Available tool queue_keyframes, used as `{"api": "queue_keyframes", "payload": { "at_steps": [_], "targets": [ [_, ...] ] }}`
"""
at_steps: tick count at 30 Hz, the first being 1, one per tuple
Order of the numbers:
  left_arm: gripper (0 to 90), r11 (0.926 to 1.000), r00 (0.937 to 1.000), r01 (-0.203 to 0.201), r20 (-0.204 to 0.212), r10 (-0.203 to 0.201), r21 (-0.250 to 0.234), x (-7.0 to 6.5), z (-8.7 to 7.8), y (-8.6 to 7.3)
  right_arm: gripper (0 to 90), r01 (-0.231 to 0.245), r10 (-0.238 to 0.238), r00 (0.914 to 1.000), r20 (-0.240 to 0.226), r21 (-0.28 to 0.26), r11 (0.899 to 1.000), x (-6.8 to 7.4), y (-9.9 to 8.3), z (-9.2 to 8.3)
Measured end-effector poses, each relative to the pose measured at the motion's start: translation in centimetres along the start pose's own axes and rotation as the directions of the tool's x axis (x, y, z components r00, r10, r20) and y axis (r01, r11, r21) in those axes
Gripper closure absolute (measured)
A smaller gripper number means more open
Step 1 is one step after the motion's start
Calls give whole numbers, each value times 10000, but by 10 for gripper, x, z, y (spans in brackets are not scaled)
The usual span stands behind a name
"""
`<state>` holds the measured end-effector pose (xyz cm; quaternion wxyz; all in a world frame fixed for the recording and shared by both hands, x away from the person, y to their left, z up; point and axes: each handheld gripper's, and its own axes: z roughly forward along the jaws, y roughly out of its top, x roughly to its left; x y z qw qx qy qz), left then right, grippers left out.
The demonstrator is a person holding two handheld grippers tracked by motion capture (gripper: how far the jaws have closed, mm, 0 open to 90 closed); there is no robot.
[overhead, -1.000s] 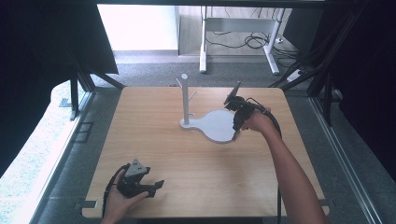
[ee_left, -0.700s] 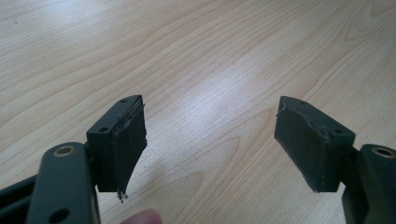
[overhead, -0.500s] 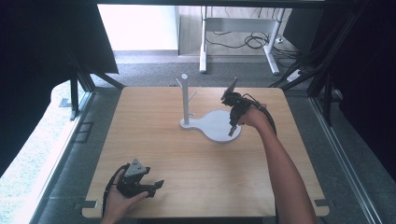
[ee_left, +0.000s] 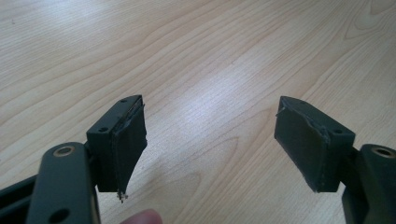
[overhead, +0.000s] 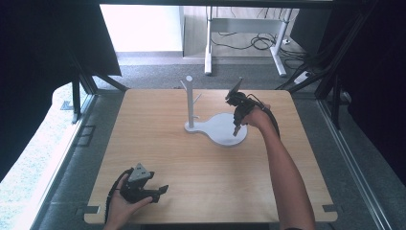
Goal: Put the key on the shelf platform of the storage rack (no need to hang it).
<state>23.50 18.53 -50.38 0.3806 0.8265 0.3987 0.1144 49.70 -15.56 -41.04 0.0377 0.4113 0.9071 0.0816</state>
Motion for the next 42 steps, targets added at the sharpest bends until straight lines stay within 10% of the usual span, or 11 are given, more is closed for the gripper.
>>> {"api": "queue_keyframes", "payload": {
  "at_steps": [42],
  "targets": [
    [254,10000,10000,61,9,-61,38,2,-1,-1,900,-943,945,9955,-19,-987,9906,-10,18,59]
  ]
}}
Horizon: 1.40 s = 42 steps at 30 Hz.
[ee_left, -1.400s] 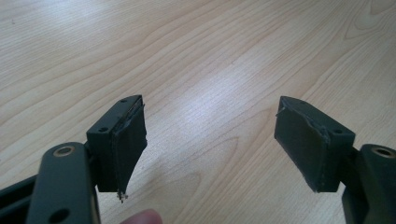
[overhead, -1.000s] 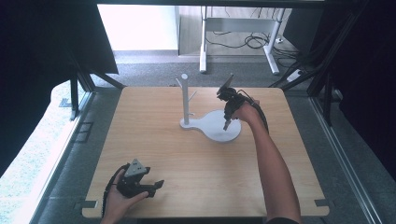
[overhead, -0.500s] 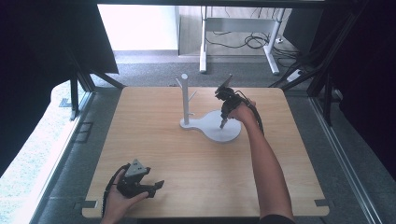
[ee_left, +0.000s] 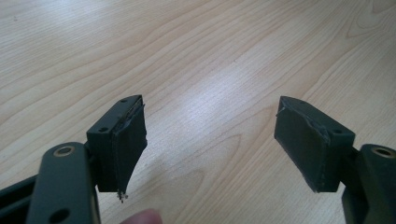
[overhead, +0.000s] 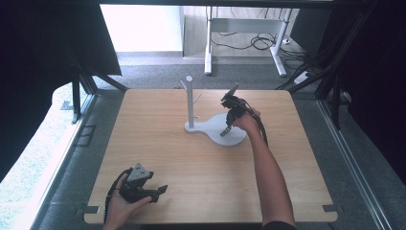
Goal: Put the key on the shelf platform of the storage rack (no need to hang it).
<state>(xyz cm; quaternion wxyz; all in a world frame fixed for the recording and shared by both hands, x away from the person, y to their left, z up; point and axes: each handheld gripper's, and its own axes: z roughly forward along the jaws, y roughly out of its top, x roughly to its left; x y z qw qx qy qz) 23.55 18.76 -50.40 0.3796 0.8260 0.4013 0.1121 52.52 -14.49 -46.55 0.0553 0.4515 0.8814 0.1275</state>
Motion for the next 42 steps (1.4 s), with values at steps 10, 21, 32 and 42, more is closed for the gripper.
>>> {"api": "queue_keyframes", "payload": {
  "at_steps": [10,21,32,42],
  "targets": [
    [254,10000,10000,-4,10,4,33,-1,2,0,889,-40,40,10000,0,-190,9998,-1,-8,12],
    [253,9998,10000,36,21,-36,182,1,4,-1,713,140,-134,9998,128,-457,9989,-2,-13,9],
    [253,9998,10000,45,-57,-44,180,1,4,-1,442,564,-578,9983,-72,-1276,9902,8,-29,-12],
    [253,9999,9999,35,-110,-34,103,1,2,-1,438,1002,-1053,9943,-139,-2074,9731,24,-50,-37]
  ]
}}
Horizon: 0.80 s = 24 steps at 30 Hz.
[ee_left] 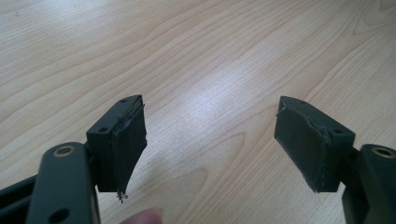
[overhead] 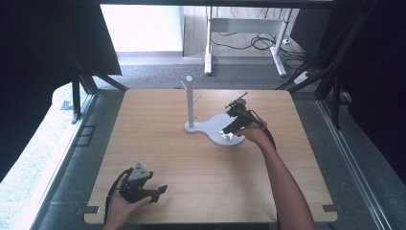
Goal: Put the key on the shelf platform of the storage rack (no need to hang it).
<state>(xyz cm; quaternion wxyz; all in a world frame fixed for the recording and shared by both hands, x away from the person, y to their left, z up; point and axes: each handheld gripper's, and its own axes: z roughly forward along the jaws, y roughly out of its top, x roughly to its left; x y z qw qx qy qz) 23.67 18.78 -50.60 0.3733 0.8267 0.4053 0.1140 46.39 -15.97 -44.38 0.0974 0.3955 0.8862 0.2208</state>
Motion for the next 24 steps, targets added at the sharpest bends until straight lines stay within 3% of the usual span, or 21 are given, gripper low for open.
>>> {"api": "queue_keyframes", "payload": {
  "at_steps": [11,19,20,22,24],
  "targets": [
    [253,10000,10000,-7,-54,7,-34,0,-1,0,439,-84,75,9999,-150,-651,9978,0,-35,-30],
    [253,9999,9999,-106,-26,107,103,-5,4,1,440,73,-122,9992,-381,-1266,9919,7,-79,-53],
    [253,9998,9999,-132,-20,133,142,-6,5,1,442,104,-165,9990,-427,-1405,9900,10,-93,-57],
    [253,9998,9999,-147,-28,147,144,-6,6,1,442,138,-199,9990,-409,-1439,9895,11,-97,-58],
    [253,9995,9997,-229,2,229,206,-10,9,1,442,54,-117,9991,-404,-1517,9884,13,-115,-60]
  ]
}}
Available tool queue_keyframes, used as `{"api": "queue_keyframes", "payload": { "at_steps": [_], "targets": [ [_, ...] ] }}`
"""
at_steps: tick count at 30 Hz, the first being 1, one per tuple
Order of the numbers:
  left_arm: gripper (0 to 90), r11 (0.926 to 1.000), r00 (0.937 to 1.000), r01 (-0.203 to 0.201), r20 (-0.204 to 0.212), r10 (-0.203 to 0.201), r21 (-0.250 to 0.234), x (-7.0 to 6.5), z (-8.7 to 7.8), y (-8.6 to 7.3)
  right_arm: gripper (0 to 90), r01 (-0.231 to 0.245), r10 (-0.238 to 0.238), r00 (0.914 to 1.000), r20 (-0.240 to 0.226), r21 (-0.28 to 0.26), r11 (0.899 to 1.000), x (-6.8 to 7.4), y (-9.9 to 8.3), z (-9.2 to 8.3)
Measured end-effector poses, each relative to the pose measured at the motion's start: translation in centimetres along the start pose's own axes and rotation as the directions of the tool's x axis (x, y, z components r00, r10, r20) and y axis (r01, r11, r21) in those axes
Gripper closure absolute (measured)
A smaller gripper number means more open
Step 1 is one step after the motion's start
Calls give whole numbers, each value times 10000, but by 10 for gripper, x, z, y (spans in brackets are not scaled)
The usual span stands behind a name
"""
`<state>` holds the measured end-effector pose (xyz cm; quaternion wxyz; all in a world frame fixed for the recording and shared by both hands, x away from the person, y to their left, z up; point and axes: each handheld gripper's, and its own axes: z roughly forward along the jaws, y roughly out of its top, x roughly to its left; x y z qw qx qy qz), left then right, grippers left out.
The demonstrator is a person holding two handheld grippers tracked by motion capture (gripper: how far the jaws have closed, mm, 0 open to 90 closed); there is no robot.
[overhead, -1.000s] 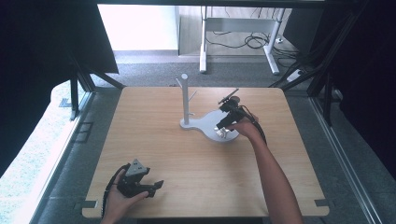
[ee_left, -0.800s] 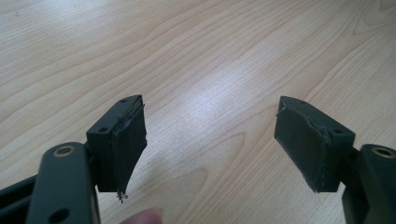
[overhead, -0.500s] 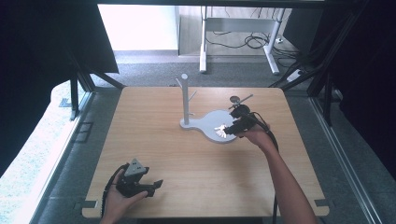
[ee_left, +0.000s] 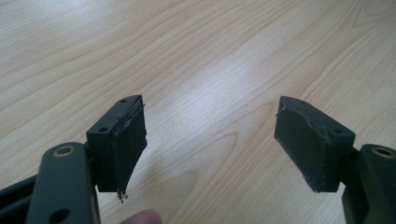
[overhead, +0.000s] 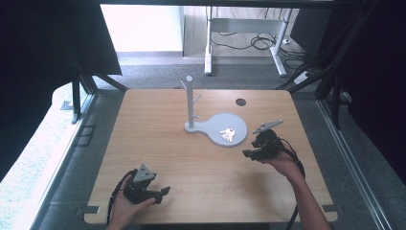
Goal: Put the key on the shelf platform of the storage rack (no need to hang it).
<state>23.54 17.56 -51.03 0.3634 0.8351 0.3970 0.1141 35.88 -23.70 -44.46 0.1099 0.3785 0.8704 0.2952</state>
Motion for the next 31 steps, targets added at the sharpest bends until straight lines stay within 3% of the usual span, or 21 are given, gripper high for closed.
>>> {"api": "queue_keyframes", "payload": {
  "at_steps": [1,3,5,13,16,20,31],
  "targets": [
    [253,10000,10000,0,0,0,0,0,0,0,442,0,0,10000,0,0,10000,0,0,0],
    [253,9999,9999,-97,34,97,66,-2,2,0,443,-202,197,9996,-181,-312,9993,1,-20,-4],
    [253,9999,9999,-96,40,96,85,-3,3,0,443,-294,286,9994,-214,-368,9989,2,-27,-4],
    [253,9998,9999,-105,3,105,160,-3,4,0,443,-857,834,9959,-344,-739,9936,4,-84,-5],
    [253,9997,9999,-138,10,138,198,-6,6,1,444,-970,938,9947,-413,-842,9917,5,-96,-3],
    [253,9994,9996,-254,117,252,229,-12,8,2,447,-970,936,9944,-491,-723,9927,6,-103,2],
    [253,9993,9995,-295,128,292,228,-11,9,2,432,-1019,1025,9947,11,-985,9899,5,-105,6]
  ]
}}
